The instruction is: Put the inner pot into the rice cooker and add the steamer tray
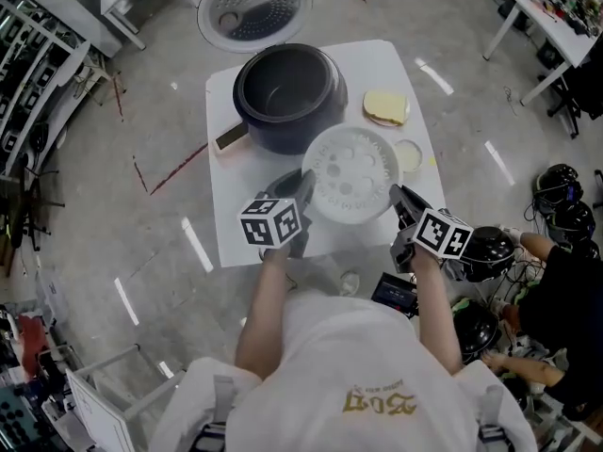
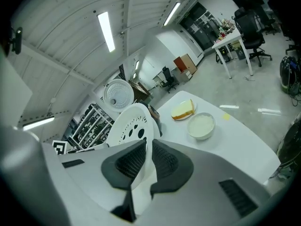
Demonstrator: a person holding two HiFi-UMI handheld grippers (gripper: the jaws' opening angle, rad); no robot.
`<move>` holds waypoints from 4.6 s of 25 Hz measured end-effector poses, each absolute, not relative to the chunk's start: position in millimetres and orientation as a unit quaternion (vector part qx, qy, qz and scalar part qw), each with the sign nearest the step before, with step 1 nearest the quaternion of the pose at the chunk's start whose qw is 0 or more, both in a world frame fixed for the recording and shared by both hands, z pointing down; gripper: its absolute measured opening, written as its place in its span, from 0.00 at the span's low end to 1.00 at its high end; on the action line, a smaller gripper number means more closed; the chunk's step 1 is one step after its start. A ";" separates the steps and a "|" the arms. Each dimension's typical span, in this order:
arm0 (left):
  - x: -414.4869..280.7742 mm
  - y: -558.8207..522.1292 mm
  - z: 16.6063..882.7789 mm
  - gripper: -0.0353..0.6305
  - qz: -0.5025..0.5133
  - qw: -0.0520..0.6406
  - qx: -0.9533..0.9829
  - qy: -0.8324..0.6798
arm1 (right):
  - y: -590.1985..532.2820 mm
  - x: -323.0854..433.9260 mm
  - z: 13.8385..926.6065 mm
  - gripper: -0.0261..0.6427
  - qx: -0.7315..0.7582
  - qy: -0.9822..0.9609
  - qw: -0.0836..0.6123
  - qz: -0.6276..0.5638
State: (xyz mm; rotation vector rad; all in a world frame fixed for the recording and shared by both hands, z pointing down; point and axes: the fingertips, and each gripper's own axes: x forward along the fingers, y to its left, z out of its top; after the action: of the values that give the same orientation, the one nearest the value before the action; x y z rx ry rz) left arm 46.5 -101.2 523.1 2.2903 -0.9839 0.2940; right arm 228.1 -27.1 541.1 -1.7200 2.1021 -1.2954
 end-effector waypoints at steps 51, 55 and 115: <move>-61.0 -250.0 402.2 0.15 -0.034 0.260 0.851 -0.455 | -218.0 134.5 409.4 0.11 -0.490 0.803 0.080 -0.330; -63.9 -260.1 405.6 0.15 -0.037 0.265 0.850 -0.454 | -229.2 131.6 407.9 0.11 -0.494 0.803 0.073 -0.325; -43.6 -299.7 466.9 0.44 0.153 0.119 0.859 -0.474 | -263.1 145.9 454.1 0.18 -0.596 0.771 -0.113 -0.193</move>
State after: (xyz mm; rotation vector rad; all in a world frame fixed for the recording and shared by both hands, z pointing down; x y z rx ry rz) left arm -43.6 -299.7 466.9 2.5112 -1.3850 0.4478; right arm 145.9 -263.1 454.1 -2.0198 2.6154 -0.6531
